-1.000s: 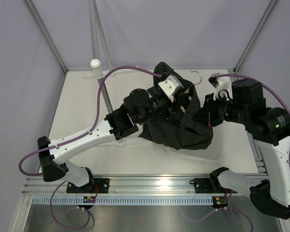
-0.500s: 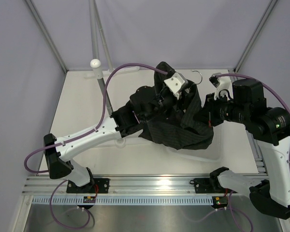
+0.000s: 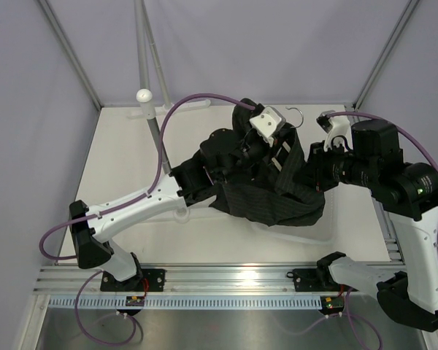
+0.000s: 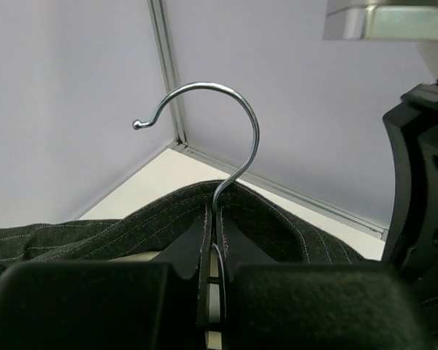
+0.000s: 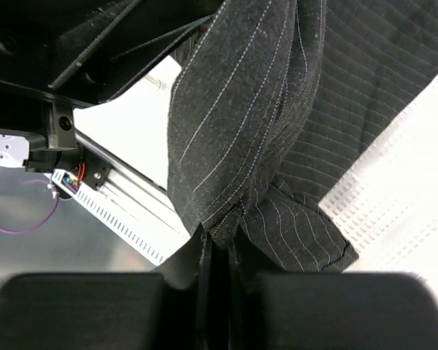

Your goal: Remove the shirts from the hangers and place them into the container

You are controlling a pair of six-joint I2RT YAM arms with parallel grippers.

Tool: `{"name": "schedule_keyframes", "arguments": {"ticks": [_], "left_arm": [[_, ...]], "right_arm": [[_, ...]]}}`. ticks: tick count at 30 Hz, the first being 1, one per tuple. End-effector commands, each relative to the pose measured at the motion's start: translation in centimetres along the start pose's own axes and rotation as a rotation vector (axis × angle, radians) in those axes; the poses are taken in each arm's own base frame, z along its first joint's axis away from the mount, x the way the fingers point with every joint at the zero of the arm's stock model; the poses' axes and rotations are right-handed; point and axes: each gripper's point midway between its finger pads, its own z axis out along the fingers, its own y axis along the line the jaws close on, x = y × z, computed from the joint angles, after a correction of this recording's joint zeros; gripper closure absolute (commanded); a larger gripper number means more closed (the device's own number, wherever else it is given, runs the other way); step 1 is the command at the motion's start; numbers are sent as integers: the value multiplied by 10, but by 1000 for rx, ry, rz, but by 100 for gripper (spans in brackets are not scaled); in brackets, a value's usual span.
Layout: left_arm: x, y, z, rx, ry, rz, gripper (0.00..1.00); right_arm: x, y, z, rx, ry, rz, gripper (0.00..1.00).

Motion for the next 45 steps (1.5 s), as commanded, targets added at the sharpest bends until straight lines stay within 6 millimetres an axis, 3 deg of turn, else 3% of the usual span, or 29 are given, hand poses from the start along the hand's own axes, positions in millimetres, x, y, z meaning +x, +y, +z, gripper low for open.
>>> {"name": "schedule_keyframes", "arguments": {"ticks": [1, 3, 4, 10, 13, 16, 20, 25, 27, 31, 37, 38, 41, 45], "left_arm": [[-25, 24, -3, -111, -52, -1, 100], [-29, 34, -4, -135, -47, 11, 100], [-32, 38, -4, -142, -51, 14, 100], [-50, 60, -10, -178, -63, 36, 100], [-59, 61, -15, -171, -74, 37, 100], [-69, 63, -20, -177, -87, 40, 100], [-72, 66, -20, -181, -78, 52, 100], [-74, 69, -19, -188, -80, 60, 100], [-75, 71, -19, -190, -80, 63, 100], [-73, 76, -19, -198, -72, 71, 100], [-69, 78, -18, -199, -61, 75, 100], [-68, 78, -18, -199, -60, 74, 100], [-68, 77, -19, -194, -62, 71, 100], [-65, 79, -19, -200, -51, 81, 100]], "right_arm": [[-12, 9, -12, -34, -83, -64, 68], [-11, 11, -12, -52, -87, -65, 47], [-12, 13, -13, -61, -96, -64, 1], [-14, 7, -22, -22, -185, -55, 0], [-7, 11, -16, -59, -177, -57, 1], [-5, -4, -7, 15, -170, -23, 1], [0, -1, -4, -13, -174, -28, 18], [6, -4, -1, -3, -150, -16, 56], [8, -8, -1, 16, -149, -8, 57], [14, -11, -4, 31, -151, -7, 49], [16, -15, -5, 57, -151, -6, 48], [16, -15, -4, 56, -150, -10, 53], [15, -16, -1, 55, -139, -12, 100], [7, -13, -5, 50, -167, -12, 100]]}}
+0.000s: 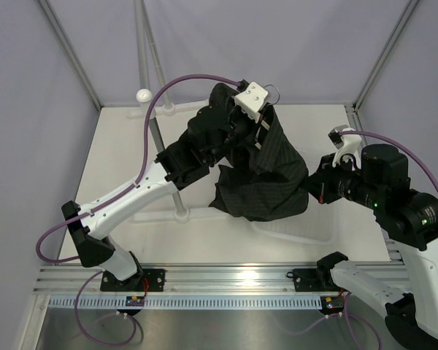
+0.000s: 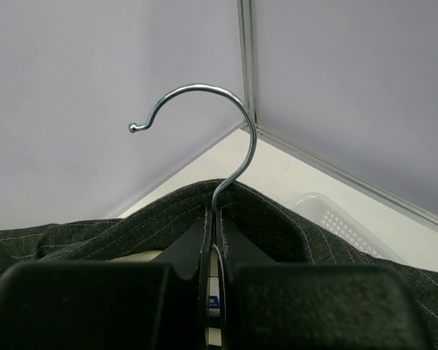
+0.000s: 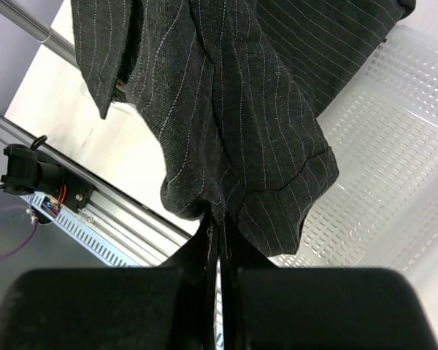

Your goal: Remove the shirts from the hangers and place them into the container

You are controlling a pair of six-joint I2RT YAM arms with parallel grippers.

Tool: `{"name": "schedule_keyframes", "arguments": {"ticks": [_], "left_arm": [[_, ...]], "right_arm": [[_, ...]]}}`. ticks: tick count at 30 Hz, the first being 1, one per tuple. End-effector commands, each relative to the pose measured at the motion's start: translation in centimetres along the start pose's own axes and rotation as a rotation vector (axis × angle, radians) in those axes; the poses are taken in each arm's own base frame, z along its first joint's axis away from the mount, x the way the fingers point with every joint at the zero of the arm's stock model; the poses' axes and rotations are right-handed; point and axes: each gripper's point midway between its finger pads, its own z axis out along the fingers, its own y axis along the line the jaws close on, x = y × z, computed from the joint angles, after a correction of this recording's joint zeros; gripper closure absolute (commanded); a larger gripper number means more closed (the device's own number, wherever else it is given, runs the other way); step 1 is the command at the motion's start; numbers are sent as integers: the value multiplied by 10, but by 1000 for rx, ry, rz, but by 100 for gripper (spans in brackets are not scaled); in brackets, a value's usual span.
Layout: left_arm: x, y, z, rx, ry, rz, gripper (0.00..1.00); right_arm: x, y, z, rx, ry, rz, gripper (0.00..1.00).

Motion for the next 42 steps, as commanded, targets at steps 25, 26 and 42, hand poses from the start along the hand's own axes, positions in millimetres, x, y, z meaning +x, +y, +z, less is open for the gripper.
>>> {"name": "schedule_keyframes", "arguments": {"ticks": [25, 26, 42], "left_arm": [[-15, 79, 7, -155, -74, -7, 100], [-18, 79, 7, -152, -78, -7, 100], [-92, 69, -39, -62, -201, -105, 100]], "right_arm": [[-53, -17, -148, 268, -419, 98, 100], [-47, -24, -145, 297, -403, 120, 100], [16, -11, -14, 87, -94, 205, 100]]}}
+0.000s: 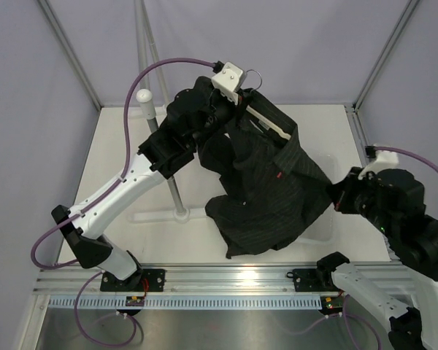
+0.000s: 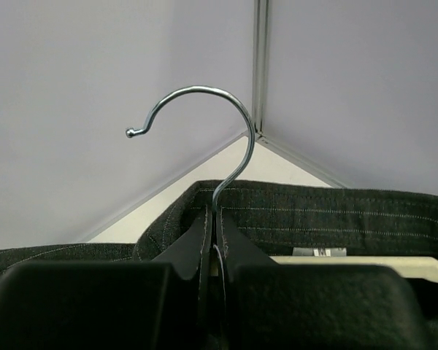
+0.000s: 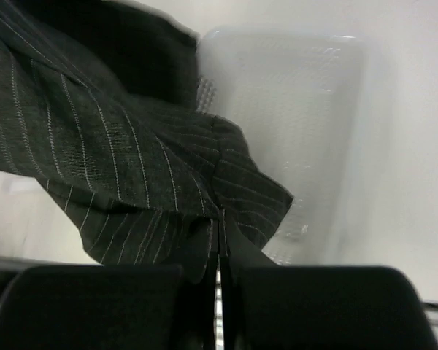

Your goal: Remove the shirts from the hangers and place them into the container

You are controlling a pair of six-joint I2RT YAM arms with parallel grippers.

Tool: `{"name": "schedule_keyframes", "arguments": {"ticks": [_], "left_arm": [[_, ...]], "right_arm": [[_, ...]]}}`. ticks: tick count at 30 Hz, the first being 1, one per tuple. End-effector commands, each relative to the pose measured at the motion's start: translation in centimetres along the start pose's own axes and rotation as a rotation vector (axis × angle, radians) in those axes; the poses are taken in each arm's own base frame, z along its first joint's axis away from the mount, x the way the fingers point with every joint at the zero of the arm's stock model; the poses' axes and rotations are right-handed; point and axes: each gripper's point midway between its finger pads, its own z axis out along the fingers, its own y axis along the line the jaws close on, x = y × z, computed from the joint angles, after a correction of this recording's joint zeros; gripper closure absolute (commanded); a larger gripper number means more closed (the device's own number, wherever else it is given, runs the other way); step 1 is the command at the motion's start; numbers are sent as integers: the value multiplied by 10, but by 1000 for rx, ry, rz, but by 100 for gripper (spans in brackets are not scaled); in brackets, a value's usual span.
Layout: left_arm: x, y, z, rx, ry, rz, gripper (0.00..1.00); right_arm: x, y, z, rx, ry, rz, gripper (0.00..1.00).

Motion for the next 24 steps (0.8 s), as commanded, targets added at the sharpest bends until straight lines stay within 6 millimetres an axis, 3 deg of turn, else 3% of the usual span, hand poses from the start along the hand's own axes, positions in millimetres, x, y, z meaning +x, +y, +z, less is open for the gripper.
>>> {"name": "schedule_keyframes", "arguments": {"ticks": [1, 2, 3, 5, 7, 14, 19, 24], "left_arm": [[-80, 17, -33, -31, -188, -51, 100], [-81, 15, -34, -24, -188, -57, 100], [-82, 12, -36, -7, -187, -58, 100], [-83, 4, -38, 18, -189, -96, 100], [-83, -5, -41, 40, -184, -111, 100], [-81, -27, -42, 96, -170, -145, 100], [-86, -38, -50, 120, -175, -145, 100], [-92, -37, -61, 127, -182, -142, 100]], "right_arm": [[28, 75, 16, -391, 140, 62, 100], [16, 94, 23, -479, 96, 79, 100], [34, 106, 32, -546, 157, 94, 100], [24, 125, 41, -632, 125, 137, 100], [35, 140, 53, -681, 195, 135, 100], [5, 196, 80, -777, 145, 112, 100], [-5, 208, 118, -723, 123, 137, 100], [5, 212, 156, -665, 144, 119, 100]]}}
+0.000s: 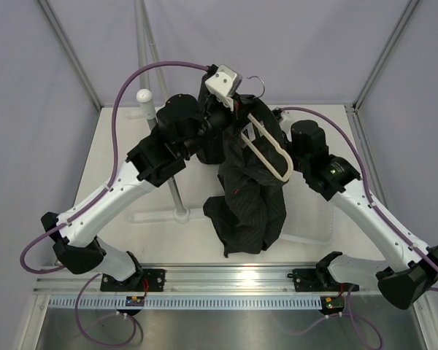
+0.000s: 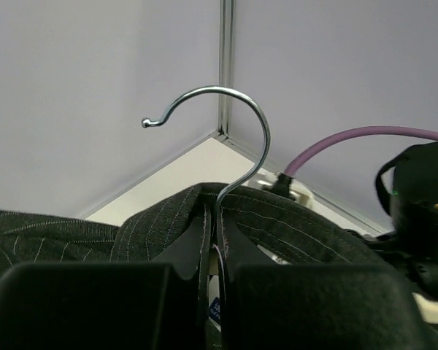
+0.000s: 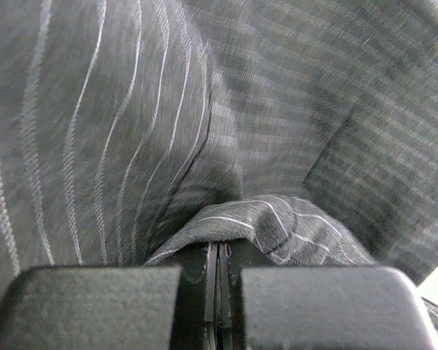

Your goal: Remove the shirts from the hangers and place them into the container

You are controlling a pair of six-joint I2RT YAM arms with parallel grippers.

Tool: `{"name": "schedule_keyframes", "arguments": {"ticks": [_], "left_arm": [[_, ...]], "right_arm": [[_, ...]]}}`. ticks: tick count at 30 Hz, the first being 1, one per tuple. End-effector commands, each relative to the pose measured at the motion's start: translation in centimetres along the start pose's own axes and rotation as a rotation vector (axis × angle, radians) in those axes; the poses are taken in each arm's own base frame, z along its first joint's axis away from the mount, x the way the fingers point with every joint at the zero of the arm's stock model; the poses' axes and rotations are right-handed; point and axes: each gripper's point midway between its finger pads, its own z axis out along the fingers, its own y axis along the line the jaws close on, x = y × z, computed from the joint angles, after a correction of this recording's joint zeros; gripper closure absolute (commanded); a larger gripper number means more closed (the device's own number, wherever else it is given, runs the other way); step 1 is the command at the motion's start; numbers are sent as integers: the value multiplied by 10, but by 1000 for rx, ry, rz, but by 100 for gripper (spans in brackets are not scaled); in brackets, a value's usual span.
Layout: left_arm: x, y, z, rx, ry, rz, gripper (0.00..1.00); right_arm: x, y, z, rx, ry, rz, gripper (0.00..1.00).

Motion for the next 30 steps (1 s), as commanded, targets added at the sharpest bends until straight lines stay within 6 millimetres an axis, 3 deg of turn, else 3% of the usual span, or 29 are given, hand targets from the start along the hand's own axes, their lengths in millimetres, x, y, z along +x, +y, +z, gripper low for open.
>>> {"name": "schedule_keyframes", "arguments": {"ticks": [1, 5, 7, 8, 9, 10, 12, 15, 18, 19, 21, 22, 24, 25, 26, 30], "left_arm": [[-69, -15, -31, 66, -178, -54, 100], [-68, -19, -37, 87, -186, -65, 100], [-65, -19, -37, 88, -177, -61, 100], [-62, -18, -36, 81, -171, -52, 100], [-60, -18, -36, 78, -164, -47, 100], [-58, -18, -35, 79, -158, -40, 100], [-54, -18, -36, 85, -150, -16, 100], [-44, -18, -36, 87, -126, 8, 100], [-35, -21, -36, 104, -112, 11, 100], [-32, -20, -35, 99, -106, 37, 100], [-30, -20, -34, 100, -98, 44, 100], [-29, -20, -33, 105, -94, 49, 100], [-26, -22, -28, 106, -84, 56, 100], [-24, -22, -27, 106, -79, 56, 100], [-23, -23, -25, 106, -75, 56, 100], [-15, -29, -15, 104, -48, 80, 100]], "right_arm": [[-26, -1, 21, 21, -73, -29, 100], [-35, -12, 43, 70, -43, -83, 100], [-35, -15, 45, 90, -17, -116, 100], [-45, -16, 45, 119, -30, -131, 100], [-50, -19, 41, 156, -33, -155, 70], [-47, -30, 33, 223, -17, -151, 50], [-70, -43, 5, 369, -108, -203, 35], [-92, -60, -53, 573, -197, -251, 1], [-105, -57, -110, 651, -261, -284, 1], [-110, -39, -126, 577, -290, -293, 1], [-116, -26, -145, 526, -313, -302, 1], [-121, -8, -160, 480, -332, -318, 1], [-118, 14, -161, 381, -295, -337, 1], [-111, 31, -158, 299, -233, -343, 6], [-107, 36, -155, 266, -198, -345, 17], [-94, 45, -143, 190, -112, -324, 36]]}}
